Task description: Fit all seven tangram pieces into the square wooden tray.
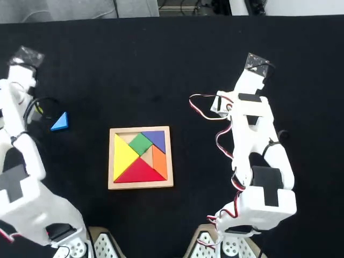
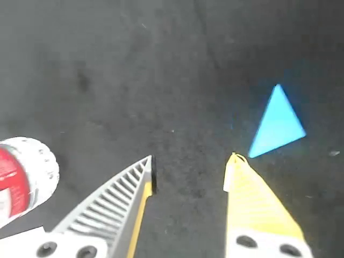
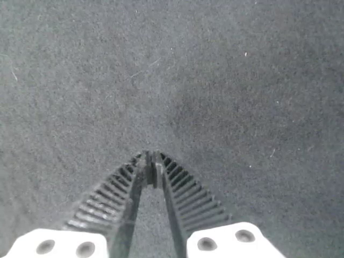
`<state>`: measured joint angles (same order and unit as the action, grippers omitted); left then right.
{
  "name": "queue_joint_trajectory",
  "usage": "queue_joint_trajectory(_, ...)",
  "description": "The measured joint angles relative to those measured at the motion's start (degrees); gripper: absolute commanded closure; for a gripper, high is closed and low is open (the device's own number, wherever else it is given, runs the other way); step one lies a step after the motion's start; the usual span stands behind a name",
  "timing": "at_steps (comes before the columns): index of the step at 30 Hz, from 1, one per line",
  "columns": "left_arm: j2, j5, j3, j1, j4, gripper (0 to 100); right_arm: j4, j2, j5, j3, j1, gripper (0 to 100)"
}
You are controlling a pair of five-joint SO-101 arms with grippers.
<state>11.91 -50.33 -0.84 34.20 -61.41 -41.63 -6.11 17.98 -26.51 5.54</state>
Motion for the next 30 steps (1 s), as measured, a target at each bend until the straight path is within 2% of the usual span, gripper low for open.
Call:
queue_joint_trajectory(4, -4.4, 0.88, -0.97, -5.8, -8.09, 74, 0.0, 0.0, 0.0, 0.0, 0.0, 98.7)
queue_joint_trajectory(7, -4.4, 1.05, -2.37, -9.76, -9.67, 67, 0.0, 0.0, 0.0, 0.0, 0.0, 98.7)
queue_joint_trajectory(9, -4.4, 1.14, -2.37, -10.55, -9.67, 66, 0.0, 0.0, 0.0, 0.0, 0.0, 98.7)
queue_joint_trajectory(14, -0.7, 1.23, -1.93, -10.11, -8.09, 66, 0.0, 0.0, 0.0, 0.0, 0.0, 98.7)
queue_joint_trajectory(25, 16.53, 1.23, 7.12, -7.38, -7.91, 66, 0.0, 0.0, 0.0, 0.0, 0.0, 98.7)
queue_joint_trajectory(30, 20.31, 1.23, 11.34, -7.38, -7.91, 66, 0.0, 0.0, 0.0, 0.0, 0.0, 98.7)
